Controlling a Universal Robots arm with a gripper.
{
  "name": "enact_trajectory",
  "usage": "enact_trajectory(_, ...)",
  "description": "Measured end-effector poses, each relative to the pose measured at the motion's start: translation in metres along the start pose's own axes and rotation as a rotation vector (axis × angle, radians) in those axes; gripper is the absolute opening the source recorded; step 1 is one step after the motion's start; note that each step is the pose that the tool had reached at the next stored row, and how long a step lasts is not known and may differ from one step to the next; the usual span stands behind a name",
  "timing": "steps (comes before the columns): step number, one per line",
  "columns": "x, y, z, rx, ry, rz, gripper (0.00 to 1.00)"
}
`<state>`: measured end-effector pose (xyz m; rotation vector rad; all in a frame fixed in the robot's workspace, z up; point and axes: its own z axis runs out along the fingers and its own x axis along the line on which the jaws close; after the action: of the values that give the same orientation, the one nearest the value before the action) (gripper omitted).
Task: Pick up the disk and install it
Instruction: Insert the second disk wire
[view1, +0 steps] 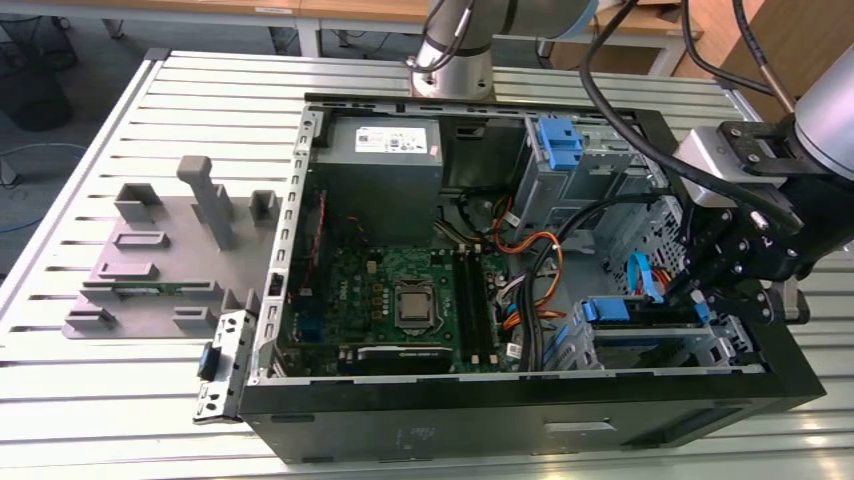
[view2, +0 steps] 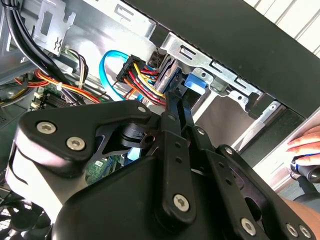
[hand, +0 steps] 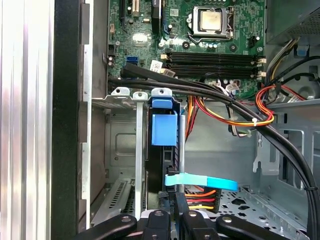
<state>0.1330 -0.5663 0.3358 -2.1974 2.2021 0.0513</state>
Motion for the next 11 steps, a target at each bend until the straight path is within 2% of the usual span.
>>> enact_trajectory(11, 0.0, 0.0003, 0.002, 0.0, -0.0003, 0.0, 0.16)
